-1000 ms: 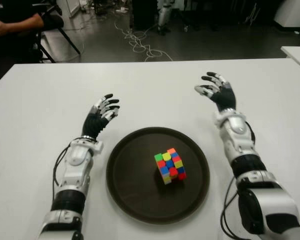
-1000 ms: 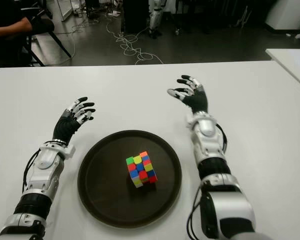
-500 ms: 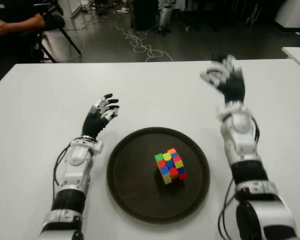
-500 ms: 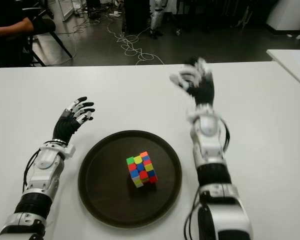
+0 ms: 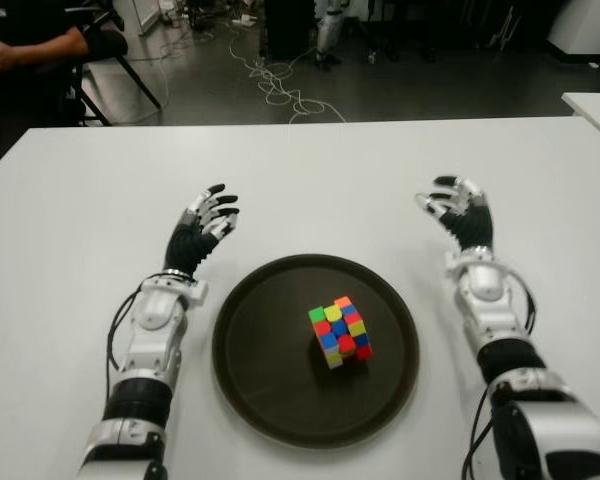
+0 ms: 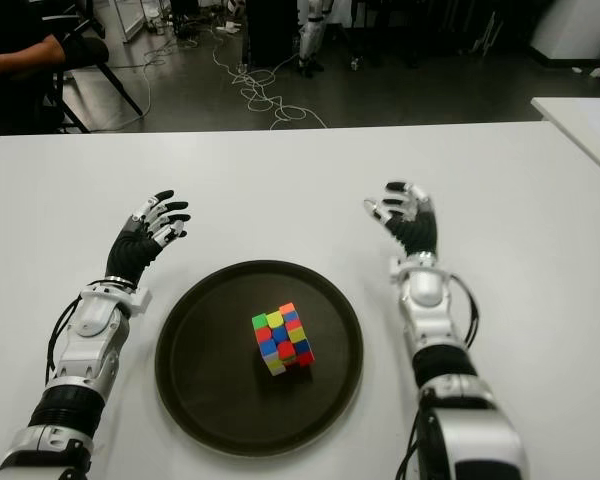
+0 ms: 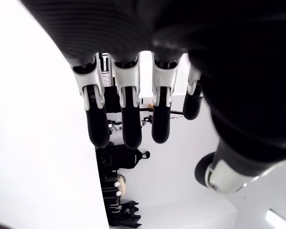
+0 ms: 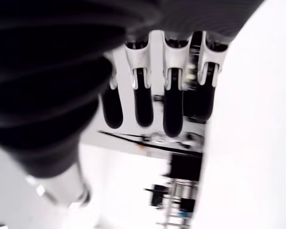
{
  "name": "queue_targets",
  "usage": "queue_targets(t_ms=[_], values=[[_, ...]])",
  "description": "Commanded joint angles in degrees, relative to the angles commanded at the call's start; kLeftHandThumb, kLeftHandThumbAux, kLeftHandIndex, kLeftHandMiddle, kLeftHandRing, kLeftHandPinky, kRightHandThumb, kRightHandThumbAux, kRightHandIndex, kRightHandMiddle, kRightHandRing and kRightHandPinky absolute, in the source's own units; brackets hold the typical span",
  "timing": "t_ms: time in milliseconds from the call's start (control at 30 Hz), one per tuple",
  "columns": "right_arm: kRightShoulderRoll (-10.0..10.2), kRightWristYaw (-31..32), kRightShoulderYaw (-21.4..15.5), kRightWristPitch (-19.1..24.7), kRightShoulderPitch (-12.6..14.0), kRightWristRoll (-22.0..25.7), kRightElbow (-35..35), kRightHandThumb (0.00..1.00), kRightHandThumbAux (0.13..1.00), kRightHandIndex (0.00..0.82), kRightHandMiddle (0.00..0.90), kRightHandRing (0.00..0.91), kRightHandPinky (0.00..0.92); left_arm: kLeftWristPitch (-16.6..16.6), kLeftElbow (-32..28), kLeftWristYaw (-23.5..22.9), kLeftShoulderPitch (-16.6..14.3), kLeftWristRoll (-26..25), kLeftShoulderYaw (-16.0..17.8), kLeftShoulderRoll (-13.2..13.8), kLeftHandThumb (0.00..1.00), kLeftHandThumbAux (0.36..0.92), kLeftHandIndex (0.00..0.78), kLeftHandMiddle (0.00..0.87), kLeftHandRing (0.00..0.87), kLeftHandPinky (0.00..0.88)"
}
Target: Pick up the Rubik's Cube and put it in the plate
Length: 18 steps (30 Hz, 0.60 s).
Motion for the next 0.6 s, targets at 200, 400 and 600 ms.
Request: queue_targets(t_ms=[200,400,600], values=[[0.21,0.82,-0.48,-1.77,-0.07,0.69,1.03,0.659,0.743,0.394,0.268,0.317,0.341,0.31,-0.38,0.03,0.23,0.08,-0.05,0.07,0.336,0.686,0.151,0.247,0.249,0.295],[1.73,1.27,-0.63,-1.82,1.84,1.55,-3.13,0.659,0.744,0.395,0.272,0.323,0.348,0.09,-0.59,0.24,0.45,-0.09,0.20,-0.04,0.361,0.691,0.156,0.242,0.242,0.292],[3.24,1.99,-0.78,-0.63,4.22,2.70,-8.50,0.660,0.744,0.395,0.271,0.324,0.354,-0.42,-0.07,0.39,0.30,-0.36,0.45,-0.04,0.378,0.689,0.161,0.247,0.243,0.297]])
